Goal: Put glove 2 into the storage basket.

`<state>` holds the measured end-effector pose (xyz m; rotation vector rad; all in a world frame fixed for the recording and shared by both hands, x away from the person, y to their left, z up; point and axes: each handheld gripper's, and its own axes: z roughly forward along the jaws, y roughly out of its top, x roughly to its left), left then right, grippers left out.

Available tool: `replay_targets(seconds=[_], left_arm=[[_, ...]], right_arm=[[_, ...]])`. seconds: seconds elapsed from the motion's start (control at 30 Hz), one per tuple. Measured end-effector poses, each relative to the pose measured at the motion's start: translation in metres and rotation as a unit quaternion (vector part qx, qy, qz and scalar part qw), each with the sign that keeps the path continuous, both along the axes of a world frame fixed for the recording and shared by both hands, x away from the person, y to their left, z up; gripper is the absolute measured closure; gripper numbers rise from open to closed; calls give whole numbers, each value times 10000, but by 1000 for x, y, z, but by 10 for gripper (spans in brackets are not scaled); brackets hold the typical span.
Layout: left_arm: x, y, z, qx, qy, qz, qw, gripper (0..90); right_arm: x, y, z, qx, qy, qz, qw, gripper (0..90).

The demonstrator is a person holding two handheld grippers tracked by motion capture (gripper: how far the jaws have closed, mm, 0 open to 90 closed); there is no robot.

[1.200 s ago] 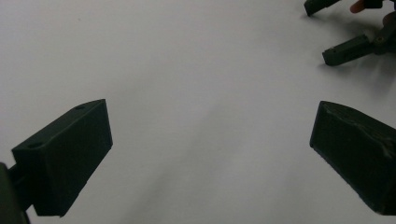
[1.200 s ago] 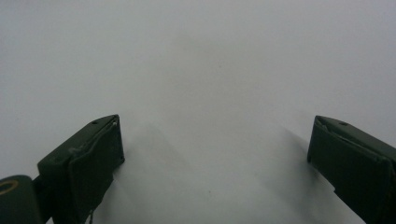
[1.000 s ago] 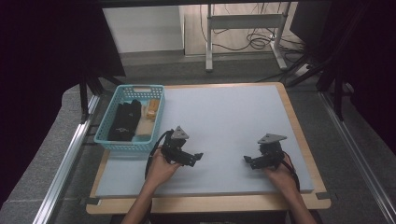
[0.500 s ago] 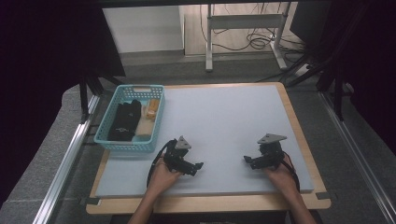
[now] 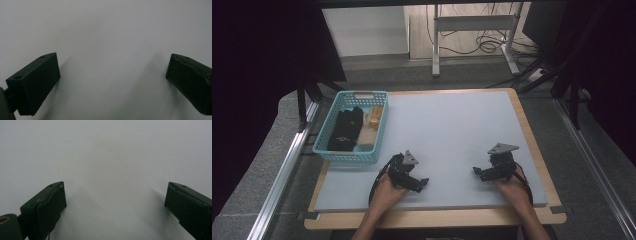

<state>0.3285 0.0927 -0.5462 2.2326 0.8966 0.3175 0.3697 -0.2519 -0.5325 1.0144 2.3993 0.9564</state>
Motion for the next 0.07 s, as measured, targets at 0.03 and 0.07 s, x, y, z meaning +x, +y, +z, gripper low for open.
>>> replay_targets(seconds=[0.03,0.07], left_arm=[[0,0,0,3,1,0,10000,0],[0,0,0,7,-3,0,10000,0]], right_arm=[[0,0,0,16,5,-6,10000,34],[0,0,0,-8,-26,3,10000,35]])
